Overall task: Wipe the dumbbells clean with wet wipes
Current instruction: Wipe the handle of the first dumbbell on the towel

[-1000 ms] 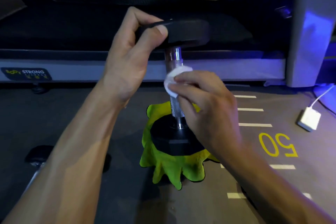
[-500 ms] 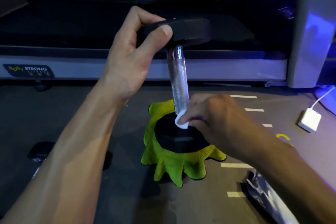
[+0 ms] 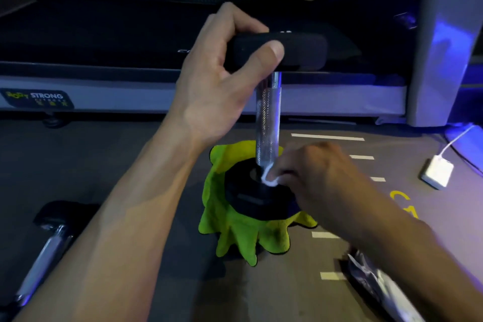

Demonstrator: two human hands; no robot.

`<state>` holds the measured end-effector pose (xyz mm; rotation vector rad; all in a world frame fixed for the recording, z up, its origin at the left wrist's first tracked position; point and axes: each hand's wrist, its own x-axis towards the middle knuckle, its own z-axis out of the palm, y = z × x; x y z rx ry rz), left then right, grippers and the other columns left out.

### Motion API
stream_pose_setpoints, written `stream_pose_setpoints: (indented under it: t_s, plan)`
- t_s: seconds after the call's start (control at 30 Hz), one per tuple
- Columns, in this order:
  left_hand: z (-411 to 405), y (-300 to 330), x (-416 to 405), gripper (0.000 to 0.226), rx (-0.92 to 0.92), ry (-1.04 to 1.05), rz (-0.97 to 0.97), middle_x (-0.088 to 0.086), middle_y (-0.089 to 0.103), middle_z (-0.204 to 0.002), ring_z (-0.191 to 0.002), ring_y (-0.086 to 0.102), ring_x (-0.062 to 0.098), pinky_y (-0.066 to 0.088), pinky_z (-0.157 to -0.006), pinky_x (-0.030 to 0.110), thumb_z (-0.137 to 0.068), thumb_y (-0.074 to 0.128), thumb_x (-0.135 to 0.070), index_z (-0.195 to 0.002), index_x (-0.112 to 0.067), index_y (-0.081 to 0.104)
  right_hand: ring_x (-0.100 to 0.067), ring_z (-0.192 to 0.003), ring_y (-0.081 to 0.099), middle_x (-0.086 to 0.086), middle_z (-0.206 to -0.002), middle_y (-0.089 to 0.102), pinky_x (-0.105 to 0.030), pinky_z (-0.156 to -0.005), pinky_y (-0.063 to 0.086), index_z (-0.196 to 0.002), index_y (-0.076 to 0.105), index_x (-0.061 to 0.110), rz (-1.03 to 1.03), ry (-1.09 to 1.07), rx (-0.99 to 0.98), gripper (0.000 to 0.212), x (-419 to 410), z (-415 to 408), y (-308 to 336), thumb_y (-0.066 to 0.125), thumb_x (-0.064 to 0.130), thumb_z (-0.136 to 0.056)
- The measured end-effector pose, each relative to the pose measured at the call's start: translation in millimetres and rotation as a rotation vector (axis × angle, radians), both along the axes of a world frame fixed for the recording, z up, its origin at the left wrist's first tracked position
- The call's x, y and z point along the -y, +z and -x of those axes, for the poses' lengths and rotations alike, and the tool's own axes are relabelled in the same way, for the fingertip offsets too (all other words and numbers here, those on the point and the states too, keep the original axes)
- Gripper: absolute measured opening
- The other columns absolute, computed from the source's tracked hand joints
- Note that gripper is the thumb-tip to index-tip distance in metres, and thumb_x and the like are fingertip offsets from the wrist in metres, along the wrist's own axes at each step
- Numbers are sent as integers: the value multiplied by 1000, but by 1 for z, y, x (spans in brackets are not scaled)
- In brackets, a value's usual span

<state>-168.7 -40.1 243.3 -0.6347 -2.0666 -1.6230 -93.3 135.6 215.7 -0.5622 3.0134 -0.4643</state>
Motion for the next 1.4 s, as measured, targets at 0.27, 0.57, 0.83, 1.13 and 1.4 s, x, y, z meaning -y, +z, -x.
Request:
stream_pose_setpoints:
  t_s: [0.27,0.57,0.83,1.13,1.4]
  plan:
    - [-3,1,-2,17,24,-56,-22,-1,57,-98,-84,51,6,40,-80,25,-89,64,-44,-100,-32,57,-22,-82,61,6,-88,58,-32,-64,44,-78,63,23,-65,143,-140,20,27,-8,-8,65,4,-83]
    - [-4,0,-2,19,27,-65,-54,-3,56,-98,-86,51,6,40,-80,25,-89,64,-44,-101,-31,57,-2,-81,59,15,-86,67,-11,-72,39,-84,77,29,130,76,-78,20,-32,19,-21,71,11,-88]
    - [-1,-1,-5,27,18,-105,-88,-7,56,-92,-83,51,0,43,-77,16,-91,62,-36,-107,-15,57,-4,-88,66,11,-96,71,-24,-79,52,-95,80,24,360,172,-298,16,-27,9,-29,68,13,-93]
    - [3,1,-6,20,51,-124,-104,-7,60,-93,-86,55,4,47,-79,25,-88,63,-38,-101,-24,58,-14,-91,62,9,-102,66,-20,-81,47,-99,80,21,305,121,-605,18,-5,24,-32,73,8,-88]
    - [11,-3,-1,16,79,-109,-174,-14,63,-92,-90,57,5,45,-85,28,-86,64,-37,-97,-27,59,-7,-99,63,5,-106,69,-3,-89,39,-100,81,18,453,35,-538,30,-1,8,-44,72,-7,-85]
